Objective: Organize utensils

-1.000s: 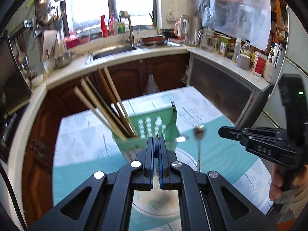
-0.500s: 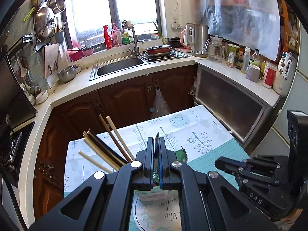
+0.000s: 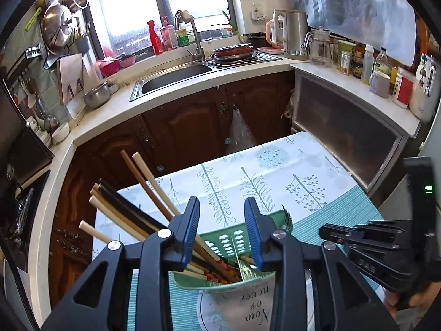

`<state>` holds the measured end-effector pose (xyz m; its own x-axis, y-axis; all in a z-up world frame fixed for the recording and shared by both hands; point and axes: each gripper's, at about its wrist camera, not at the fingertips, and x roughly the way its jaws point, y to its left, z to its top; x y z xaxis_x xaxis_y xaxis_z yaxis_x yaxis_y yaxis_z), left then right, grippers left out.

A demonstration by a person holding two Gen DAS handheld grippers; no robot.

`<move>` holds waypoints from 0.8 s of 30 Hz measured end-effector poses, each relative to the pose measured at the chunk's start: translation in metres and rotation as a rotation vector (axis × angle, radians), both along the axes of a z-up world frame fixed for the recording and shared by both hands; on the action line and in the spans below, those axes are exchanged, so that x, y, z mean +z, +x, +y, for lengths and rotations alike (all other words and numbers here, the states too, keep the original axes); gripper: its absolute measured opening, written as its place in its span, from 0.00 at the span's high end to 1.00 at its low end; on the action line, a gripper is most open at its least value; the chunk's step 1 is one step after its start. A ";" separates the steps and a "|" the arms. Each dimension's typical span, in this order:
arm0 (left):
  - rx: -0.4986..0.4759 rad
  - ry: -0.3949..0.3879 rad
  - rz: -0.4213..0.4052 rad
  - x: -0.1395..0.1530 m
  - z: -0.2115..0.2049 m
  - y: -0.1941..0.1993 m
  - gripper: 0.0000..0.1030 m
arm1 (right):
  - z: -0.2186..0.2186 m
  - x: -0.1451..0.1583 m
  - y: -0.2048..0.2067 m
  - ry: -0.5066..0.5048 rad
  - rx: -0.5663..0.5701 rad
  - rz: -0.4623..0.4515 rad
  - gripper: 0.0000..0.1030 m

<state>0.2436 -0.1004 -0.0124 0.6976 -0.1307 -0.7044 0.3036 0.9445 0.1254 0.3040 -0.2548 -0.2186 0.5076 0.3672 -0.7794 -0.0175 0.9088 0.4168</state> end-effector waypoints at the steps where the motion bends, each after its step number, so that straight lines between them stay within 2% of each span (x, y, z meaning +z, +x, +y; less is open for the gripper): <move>1: 0.000 -0.014 0.002 0.001 0.003 -0.003 0.64 | 0.001 -0.008 0.006 0.002 0.013 0.021 0.98; 3: 0.001 -0.041 -0.004 0.003 0.010 -0.012 0.58 | 0.005 -0.025 0.019 0.002 0.032 0.061 0.95; 5: -0.002 -0.066 -0.010 0.005 0.016 -0.023 0.53 | 0.008 -0.039 0.029 0.019 0.047 0.097 0.87; 7: 0.001 -0.097 -0.012 0.006 0.024 -0.036 0.51 | 0.011 -0.052 0.039 0.023 0.043 0.123 0.80; 14: 0.046 -0.220 0.009 -0.004 0.058 -0.073 0.51 | 0.022 -0.098 0.076 0.007 0.061 0.199 0.80; 18: 0.076 -0.280 0.058 -0.021 0.075 -0.082 0.51 | 0.030 -0.120 0.094 -0.026 0.066 0.220 0.80; 24: 0.101 -0.291 0.108 -0.043 0.085 -0.084 0.51 | 0.034 -0.138 0.114 -0.022 0.073 0.229 0.80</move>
<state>0.1599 -0.0152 -0.0554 0.6409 -0.2718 -0.7179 0.2036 0.9619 -0.1824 0.4177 -0.2212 -0.3566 0.2896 0.3780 -0.8794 0.0095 0.9175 0.3975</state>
